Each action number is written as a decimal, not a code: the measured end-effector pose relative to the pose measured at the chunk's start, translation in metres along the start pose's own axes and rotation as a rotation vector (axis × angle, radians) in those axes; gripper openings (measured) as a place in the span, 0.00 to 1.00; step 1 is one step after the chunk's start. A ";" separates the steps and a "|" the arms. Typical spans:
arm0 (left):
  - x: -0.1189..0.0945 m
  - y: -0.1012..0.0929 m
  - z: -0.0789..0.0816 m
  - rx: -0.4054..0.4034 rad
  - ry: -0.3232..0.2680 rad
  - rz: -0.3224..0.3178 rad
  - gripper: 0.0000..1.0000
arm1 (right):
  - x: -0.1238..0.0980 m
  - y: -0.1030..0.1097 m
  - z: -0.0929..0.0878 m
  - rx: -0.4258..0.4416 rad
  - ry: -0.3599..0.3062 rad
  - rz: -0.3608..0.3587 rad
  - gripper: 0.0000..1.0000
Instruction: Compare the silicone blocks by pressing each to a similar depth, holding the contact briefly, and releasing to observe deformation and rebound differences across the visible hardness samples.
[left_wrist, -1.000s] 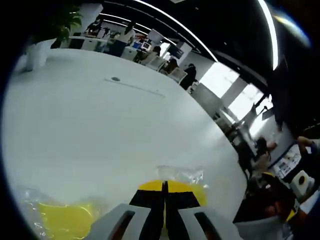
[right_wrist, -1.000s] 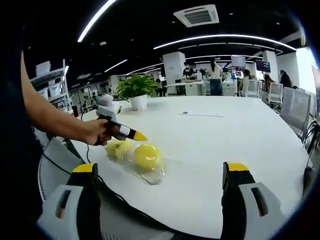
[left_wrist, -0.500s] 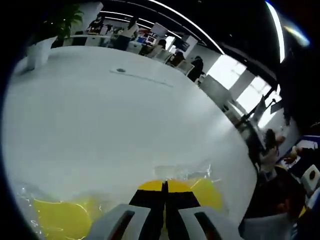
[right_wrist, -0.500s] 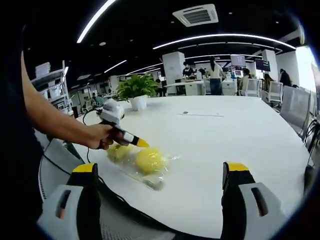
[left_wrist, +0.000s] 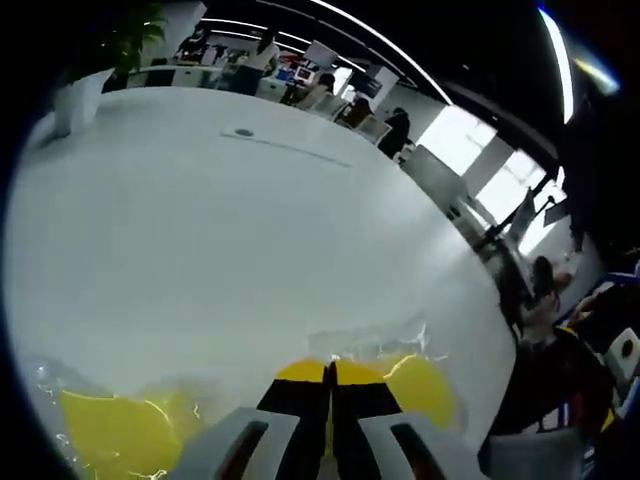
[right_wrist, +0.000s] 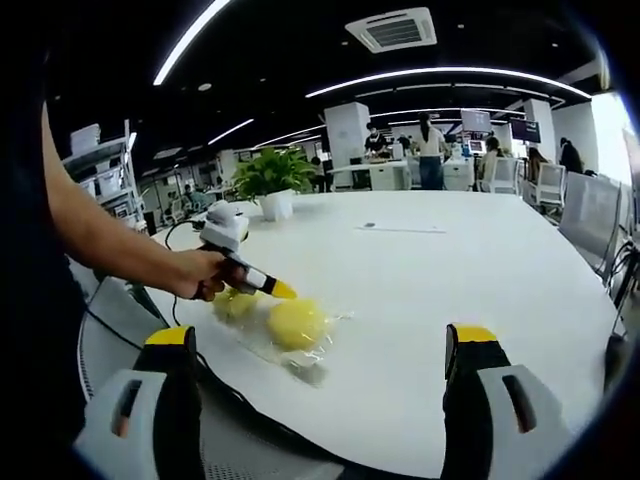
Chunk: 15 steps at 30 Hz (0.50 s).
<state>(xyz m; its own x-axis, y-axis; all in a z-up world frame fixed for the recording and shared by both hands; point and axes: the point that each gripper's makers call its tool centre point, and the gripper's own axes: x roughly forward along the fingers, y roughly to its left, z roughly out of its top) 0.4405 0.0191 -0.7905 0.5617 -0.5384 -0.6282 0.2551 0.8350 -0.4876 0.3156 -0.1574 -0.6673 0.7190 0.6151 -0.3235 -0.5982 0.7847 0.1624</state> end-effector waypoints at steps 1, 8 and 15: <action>0.000 0.000 0.000 0.004 0.001 0.002 0.00 | 0.001 0.001 0.000 0.001 0.001 0.002 0.97; -0.002 0.001 0.006 0.076 -0.021 0.015 0.10 | 0.005 0.004 -0.002 -0.003 0.004 0.012 0.97; -0.028 -0.003 0.042 0.131 -0.210 -0.051 0.70 | 0.011 -0.002 -0.008 -0.039 0.039 -0.018 0.97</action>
<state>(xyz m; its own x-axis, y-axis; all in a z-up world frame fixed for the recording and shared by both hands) 0.4573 0.0360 -0.7458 0.6933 -0.5563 -0.4581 0.3793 0.8222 -0.4245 0.3215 -0.1527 -0.6784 0.7159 0.5966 -0.3627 -0.5990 0.7917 0.1200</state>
